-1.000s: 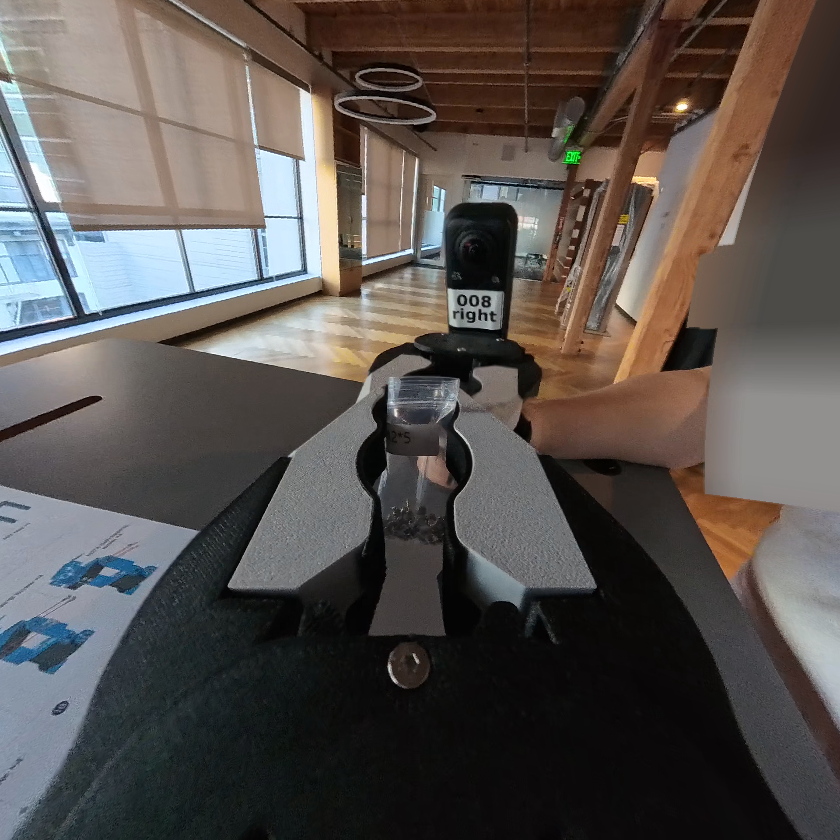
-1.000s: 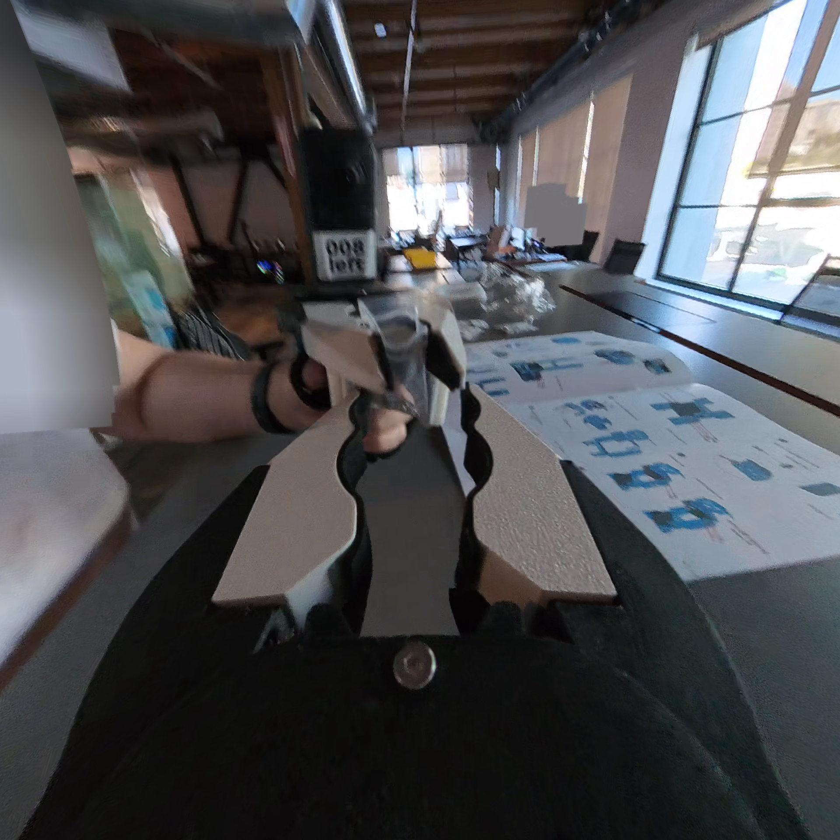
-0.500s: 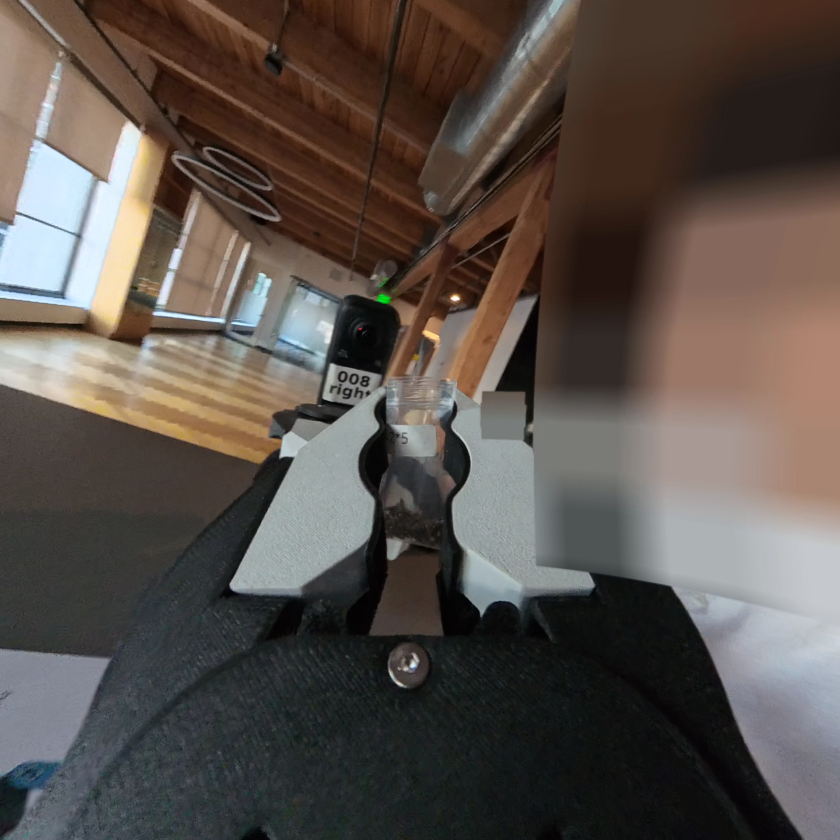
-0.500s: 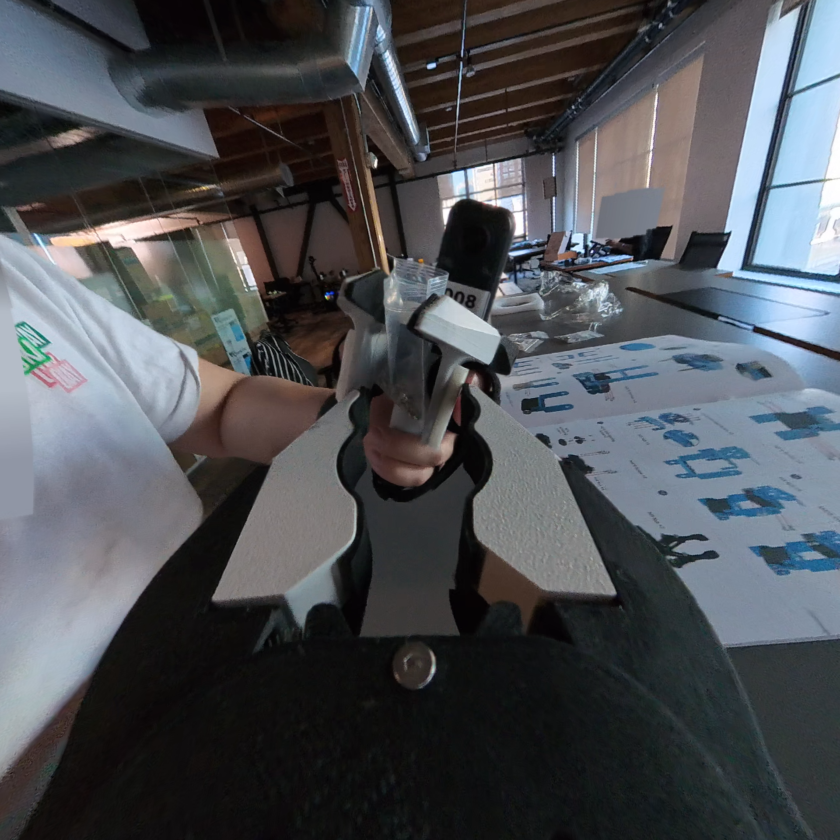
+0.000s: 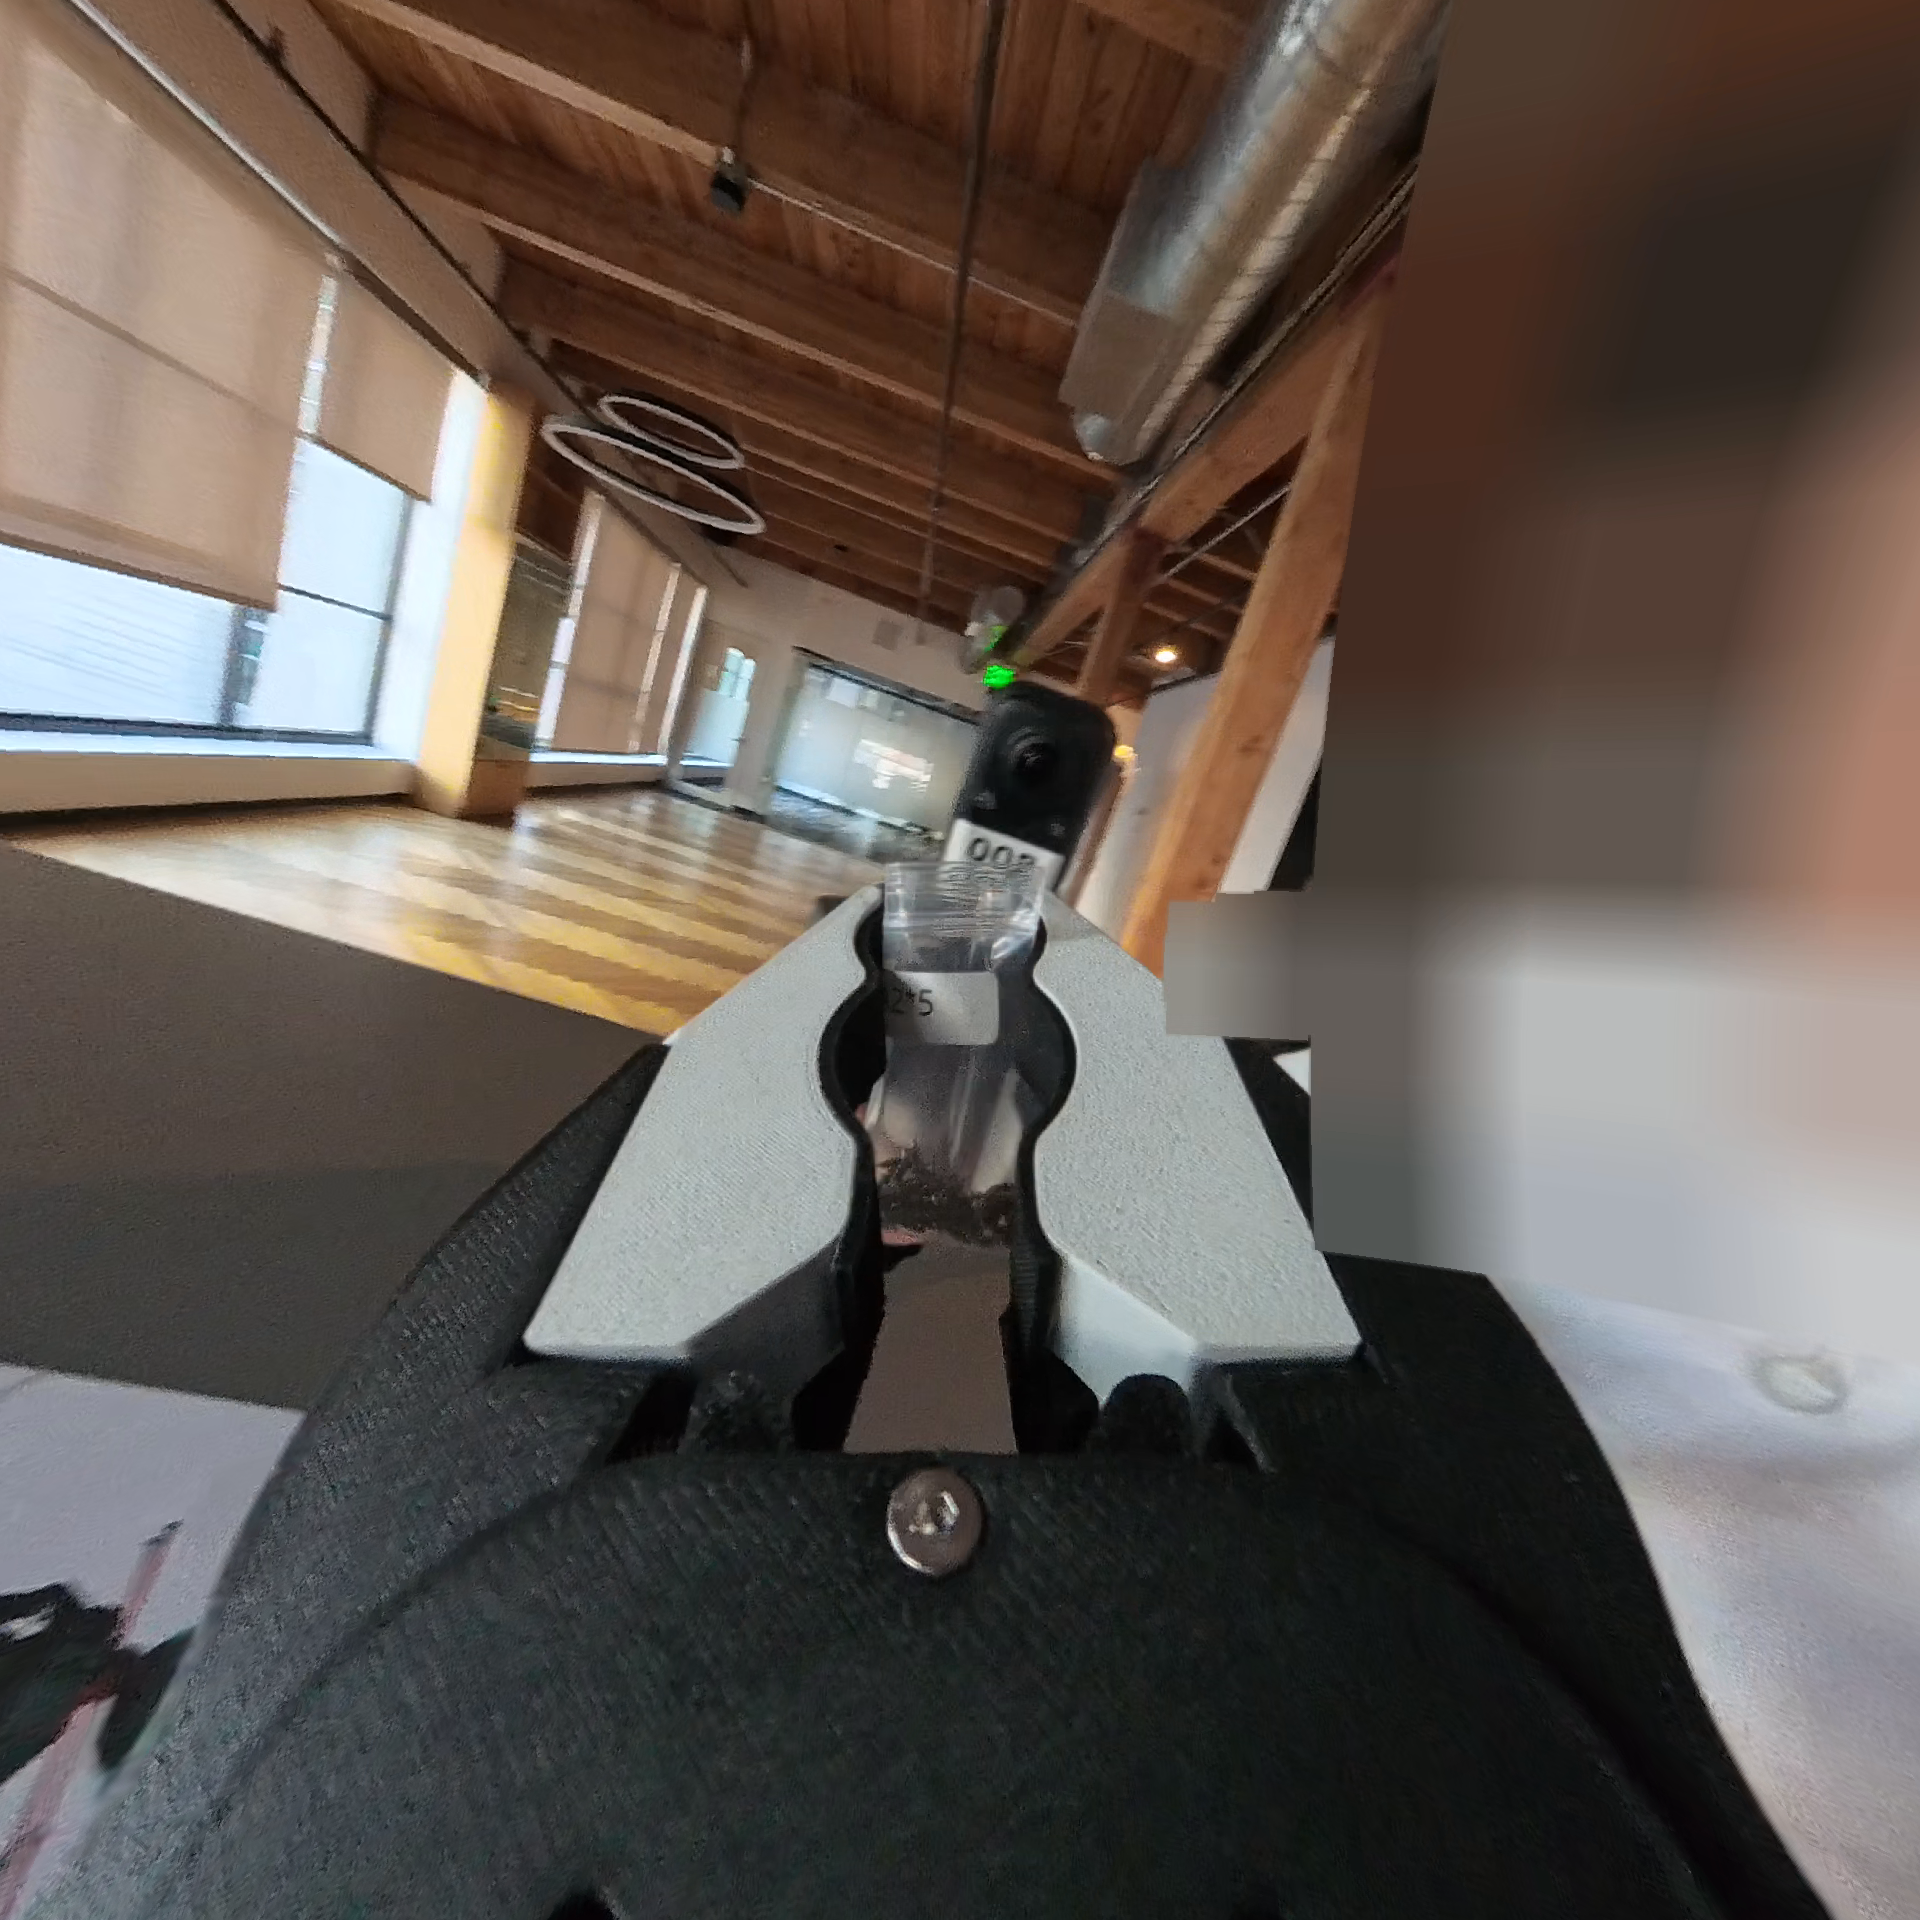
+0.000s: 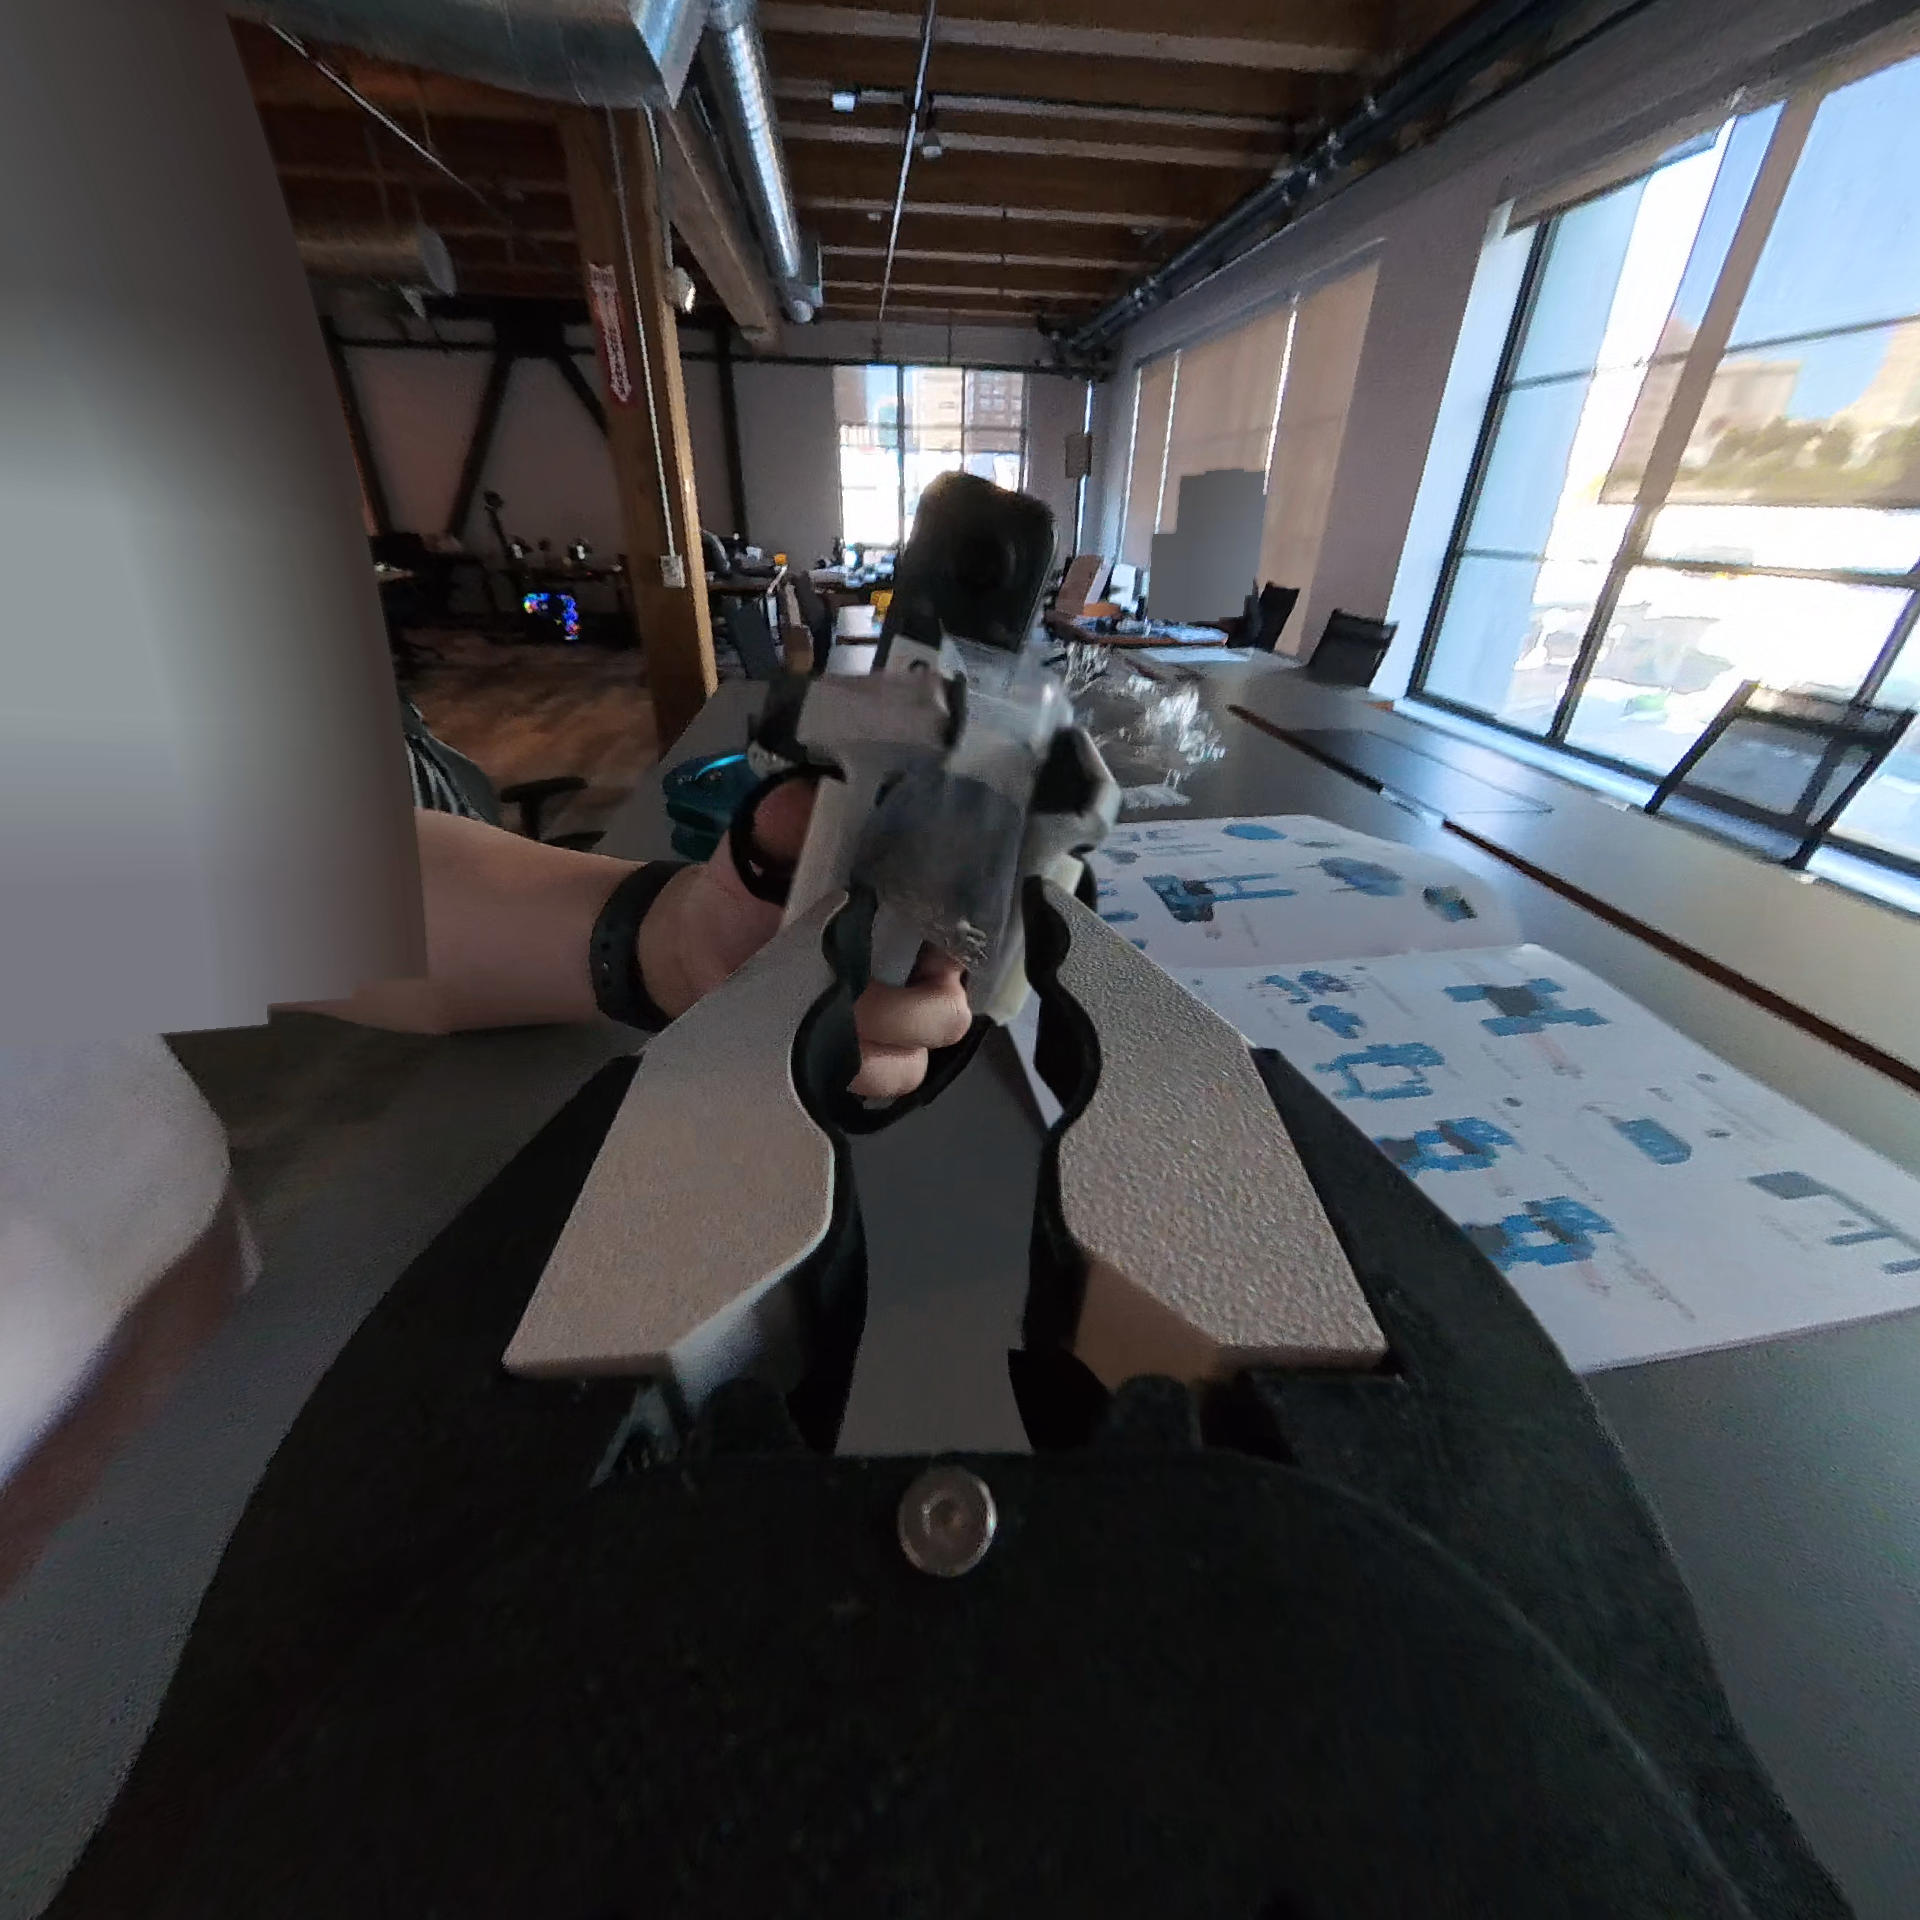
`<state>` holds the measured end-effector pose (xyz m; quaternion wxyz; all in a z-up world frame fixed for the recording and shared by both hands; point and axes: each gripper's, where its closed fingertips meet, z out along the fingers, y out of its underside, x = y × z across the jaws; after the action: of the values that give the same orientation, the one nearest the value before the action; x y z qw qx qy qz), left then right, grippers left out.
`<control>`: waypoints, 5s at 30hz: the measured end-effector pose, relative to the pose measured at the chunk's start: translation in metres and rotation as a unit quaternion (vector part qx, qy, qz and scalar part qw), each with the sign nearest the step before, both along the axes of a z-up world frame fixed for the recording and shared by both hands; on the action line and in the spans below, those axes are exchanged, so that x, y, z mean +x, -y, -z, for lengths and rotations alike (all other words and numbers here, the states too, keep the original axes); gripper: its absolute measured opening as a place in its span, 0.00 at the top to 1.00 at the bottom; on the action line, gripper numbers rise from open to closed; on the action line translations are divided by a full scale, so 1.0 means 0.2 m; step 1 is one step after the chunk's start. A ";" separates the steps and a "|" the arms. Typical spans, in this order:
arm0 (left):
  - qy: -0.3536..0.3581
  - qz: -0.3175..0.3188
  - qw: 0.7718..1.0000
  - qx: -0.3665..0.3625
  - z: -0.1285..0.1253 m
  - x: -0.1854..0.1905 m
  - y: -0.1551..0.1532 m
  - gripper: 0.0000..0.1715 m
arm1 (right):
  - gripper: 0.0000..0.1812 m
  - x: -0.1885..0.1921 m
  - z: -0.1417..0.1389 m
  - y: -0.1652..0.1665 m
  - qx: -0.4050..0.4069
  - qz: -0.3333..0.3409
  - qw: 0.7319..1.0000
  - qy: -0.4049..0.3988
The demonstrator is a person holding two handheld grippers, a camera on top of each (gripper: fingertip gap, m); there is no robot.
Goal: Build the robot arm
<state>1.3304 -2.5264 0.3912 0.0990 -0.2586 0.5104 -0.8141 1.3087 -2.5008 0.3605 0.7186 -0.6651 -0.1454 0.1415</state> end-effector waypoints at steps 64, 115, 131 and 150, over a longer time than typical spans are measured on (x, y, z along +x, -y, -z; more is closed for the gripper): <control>-0.216 -0.196 0.911 0.290 0.39 0.13 -0.26 0.91 | 1.00 0.24 0.35 -0.09 -0.135 0.143 0.960 0.198; -0.293 -0.254 0.894 0.224 0.47 0.18 -0.31 0.76 | 0.87 0.27 0.46 -0.18 -0.203 0.171 0.937 0.227; -0.290 -0.207 0.879 0.318 0.69 0.10 -0.10 0.71 | 0.86 0.61 0.48 -0.28 -0.314 0.123 0.928 0.162; -0.318 -0.142 0.881 0.321 0.74 -0.02 -0.03 0.69 | 0.86 0.61 0.57 -0.47 -0.381 0.030 0.906 0.183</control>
<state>1.3259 -2.5205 0.2422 0.1232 -0.5276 0.7055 -0.4570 1.4310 -2.4060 0.2465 0.3748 -0.9066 -0.1895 0.0407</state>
